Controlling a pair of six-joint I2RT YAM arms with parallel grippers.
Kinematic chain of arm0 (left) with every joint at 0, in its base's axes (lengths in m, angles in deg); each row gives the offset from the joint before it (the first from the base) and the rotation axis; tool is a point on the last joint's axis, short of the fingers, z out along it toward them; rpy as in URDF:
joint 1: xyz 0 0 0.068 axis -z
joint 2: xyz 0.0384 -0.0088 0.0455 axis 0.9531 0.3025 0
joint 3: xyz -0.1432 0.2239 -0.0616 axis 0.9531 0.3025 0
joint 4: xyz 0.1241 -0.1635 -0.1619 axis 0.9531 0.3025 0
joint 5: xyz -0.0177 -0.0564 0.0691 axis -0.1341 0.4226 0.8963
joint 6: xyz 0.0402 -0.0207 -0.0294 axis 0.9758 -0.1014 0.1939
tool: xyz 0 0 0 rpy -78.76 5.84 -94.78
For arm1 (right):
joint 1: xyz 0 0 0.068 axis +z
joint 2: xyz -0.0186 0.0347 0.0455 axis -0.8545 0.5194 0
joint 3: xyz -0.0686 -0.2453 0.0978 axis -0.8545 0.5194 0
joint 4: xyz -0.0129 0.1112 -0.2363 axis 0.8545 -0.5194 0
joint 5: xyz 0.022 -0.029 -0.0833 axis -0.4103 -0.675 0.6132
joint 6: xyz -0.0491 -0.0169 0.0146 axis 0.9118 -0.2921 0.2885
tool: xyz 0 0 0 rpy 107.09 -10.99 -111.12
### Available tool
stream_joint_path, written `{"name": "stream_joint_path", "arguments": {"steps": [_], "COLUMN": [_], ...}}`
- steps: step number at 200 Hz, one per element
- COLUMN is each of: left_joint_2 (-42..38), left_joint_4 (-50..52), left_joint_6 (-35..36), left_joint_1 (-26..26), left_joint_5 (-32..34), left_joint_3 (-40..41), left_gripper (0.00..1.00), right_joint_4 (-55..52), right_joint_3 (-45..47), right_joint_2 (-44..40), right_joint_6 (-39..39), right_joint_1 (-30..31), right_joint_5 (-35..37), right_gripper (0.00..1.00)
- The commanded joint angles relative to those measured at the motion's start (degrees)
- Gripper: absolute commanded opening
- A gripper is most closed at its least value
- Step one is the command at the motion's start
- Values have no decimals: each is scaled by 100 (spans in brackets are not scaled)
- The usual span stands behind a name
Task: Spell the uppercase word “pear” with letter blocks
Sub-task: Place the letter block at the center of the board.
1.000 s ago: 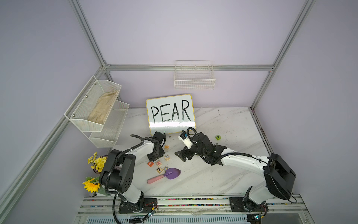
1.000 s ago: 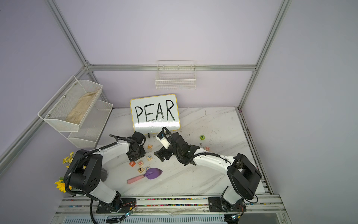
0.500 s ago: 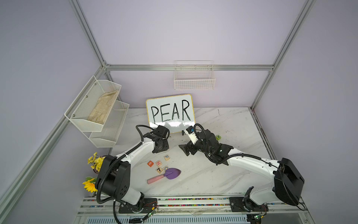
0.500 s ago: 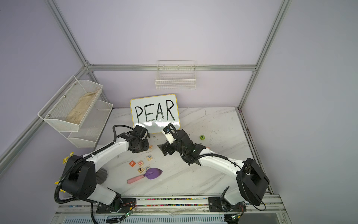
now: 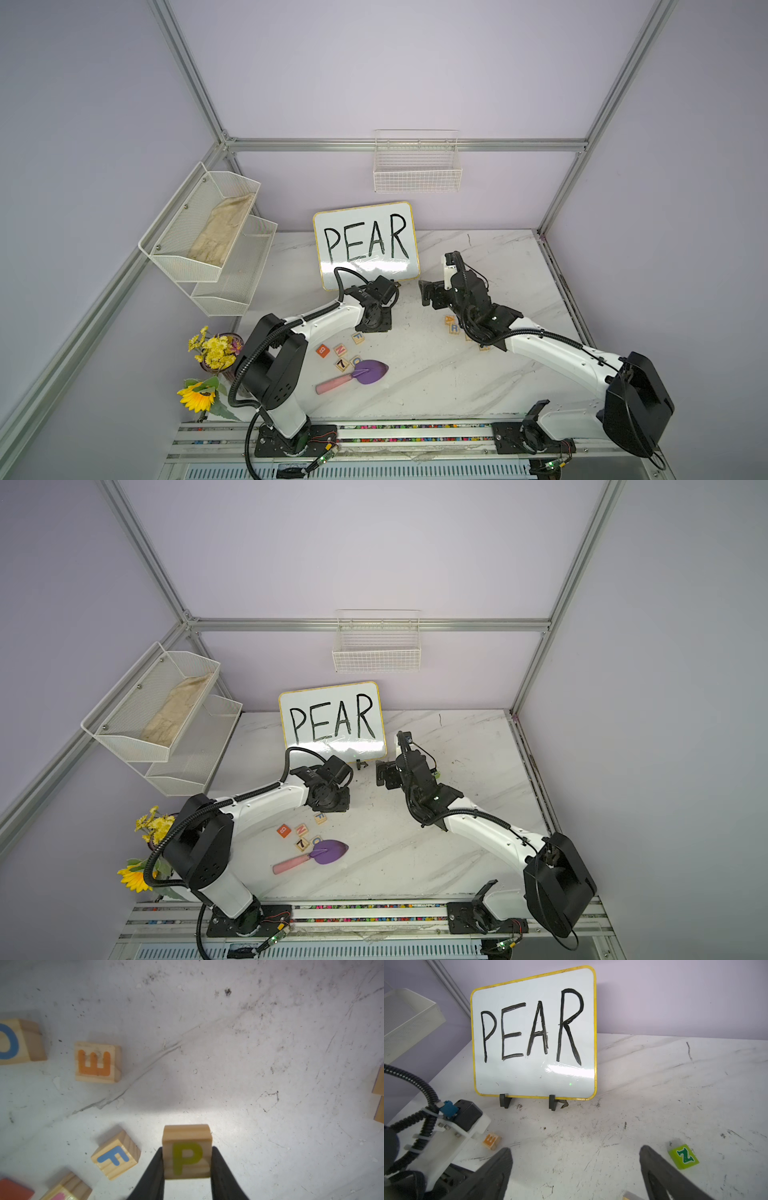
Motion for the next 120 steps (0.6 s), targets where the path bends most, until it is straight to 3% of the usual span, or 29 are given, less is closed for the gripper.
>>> {"name": "stream_joint_path", "arguments": {"steps": [1, 70, 120], "left_joint_2": [48, 267, 411], "left_joint_4": [-189, -191, -185], "left_joint_6": [-386, -986, -1029], "left_joint_1": [74, 88, 96], "left_joint_5": [-68, -71, -101], "left_joint_3": [-431, -244, -294], "left_gripper": [34, 34, 34], "right_joint_4": [-174, -262, -262], "right_joint_3": [124, 229, 228], "right_joint_2": [-184, -231, -195], "right_joint_6": [-313, -391, -362], "right_joint_1": [-64, -87, -94], "right_joint_5": [334, 380, 386], "right_gripper": [97, 97, 97]}}
